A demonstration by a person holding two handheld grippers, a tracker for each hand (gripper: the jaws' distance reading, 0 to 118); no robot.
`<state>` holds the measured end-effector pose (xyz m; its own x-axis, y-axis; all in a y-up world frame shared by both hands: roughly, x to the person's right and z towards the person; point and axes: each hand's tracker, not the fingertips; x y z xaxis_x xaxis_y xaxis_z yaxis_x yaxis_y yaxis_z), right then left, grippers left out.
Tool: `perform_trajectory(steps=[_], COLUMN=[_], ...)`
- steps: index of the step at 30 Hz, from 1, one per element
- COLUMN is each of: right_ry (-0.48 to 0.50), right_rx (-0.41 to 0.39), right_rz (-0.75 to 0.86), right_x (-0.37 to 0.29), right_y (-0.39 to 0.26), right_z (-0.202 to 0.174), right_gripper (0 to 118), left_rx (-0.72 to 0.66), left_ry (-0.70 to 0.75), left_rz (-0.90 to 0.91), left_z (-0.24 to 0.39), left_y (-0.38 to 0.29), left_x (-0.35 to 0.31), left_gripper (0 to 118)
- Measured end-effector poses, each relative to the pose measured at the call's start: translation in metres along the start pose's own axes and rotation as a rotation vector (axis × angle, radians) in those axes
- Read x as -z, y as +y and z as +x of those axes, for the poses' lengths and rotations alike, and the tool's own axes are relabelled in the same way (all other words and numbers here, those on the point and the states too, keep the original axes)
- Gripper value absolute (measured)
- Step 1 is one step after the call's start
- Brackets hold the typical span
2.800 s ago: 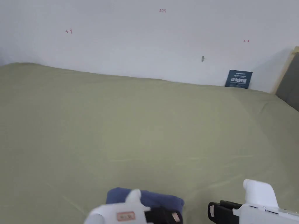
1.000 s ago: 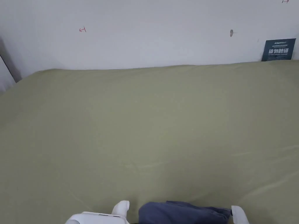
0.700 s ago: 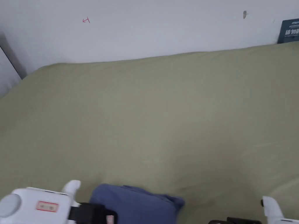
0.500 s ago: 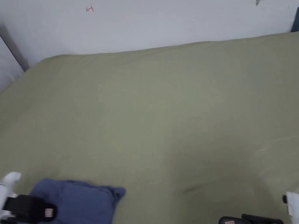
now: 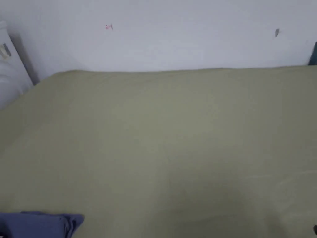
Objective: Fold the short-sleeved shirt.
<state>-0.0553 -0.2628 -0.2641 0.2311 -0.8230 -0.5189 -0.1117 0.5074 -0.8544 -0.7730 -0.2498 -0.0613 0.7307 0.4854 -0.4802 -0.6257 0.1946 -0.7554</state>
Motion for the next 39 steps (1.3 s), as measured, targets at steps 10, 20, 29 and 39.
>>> perform_trajectory(steps=[10, 20, 29, 39], right_ry=[-0.152, -0.538, -1.193, -1.188], right_rx=[-0.274, -0.399, -0.719, -0.655], right_rz=[0.080, 0.199, 0.516, 0.684], right_x=[-0.075, -0.139, -0.130, -0.132], right_y=[0.007, 0.017, 0.027, -0.002], right_z=[-0.107, -0.168, -0.198, -0.197], right_gripper=[1, 1, 1, 1], left_rx=[0.223, 0.493, 0.509, 0.543], left_ry=[0.414, -0.009, 0.163, 0.150], left_rz=[0.463, 0.542, 0.988, 1.030], left_z=[0.123, 0.382, 0.511, 0.524], left_y=[-0.050, -0.193, -0.278, -0.305], left_x=[-0.135, -0.051, -0.010, 0.005], left_gripper=[0, 0, 0, 0])
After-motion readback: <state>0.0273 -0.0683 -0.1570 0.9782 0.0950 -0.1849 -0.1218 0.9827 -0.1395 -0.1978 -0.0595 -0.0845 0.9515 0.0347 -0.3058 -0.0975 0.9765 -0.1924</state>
